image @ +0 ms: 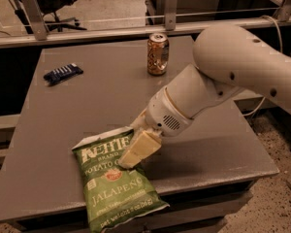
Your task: Move green jalapeno chip bag near rxbar blueberry
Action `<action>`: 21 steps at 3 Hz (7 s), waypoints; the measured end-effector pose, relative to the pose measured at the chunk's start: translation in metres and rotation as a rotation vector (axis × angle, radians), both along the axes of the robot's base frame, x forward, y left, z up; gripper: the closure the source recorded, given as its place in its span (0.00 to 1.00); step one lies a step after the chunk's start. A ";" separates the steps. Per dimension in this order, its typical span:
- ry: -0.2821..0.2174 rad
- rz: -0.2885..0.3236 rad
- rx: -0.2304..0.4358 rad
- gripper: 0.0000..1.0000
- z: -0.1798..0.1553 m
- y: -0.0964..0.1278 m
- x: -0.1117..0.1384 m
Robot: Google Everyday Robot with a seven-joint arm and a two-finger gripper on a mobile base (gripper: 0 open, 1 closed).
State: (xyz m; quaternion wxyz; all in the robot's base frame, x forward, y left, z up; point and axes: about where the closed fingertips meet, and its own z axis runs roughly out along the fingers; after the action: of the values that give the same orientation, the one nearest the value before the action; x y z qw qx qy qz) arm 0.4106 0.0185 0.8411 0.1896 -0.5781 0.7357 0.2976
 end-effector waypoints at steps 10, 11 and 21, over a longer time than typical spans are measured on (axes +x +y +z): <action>-0.312 -0.303 0.105 1.00 0.056 0.024 0.258; -0.286 -0.338 0.123 1.00 0.044 0.045 0.273; -0.405 -0.333 0.222 0.00 0.101 -0.001 0.249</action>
Offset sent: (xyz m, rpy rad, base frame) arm 0.0583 -0.0604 0.0421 -0.0424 -0.1308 -0.1532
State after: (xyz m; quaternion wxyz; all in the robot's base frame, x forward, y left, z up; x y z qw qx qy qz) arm 0.6596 0.0179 0.9419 0.4414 -0.4728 0.7304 0.2195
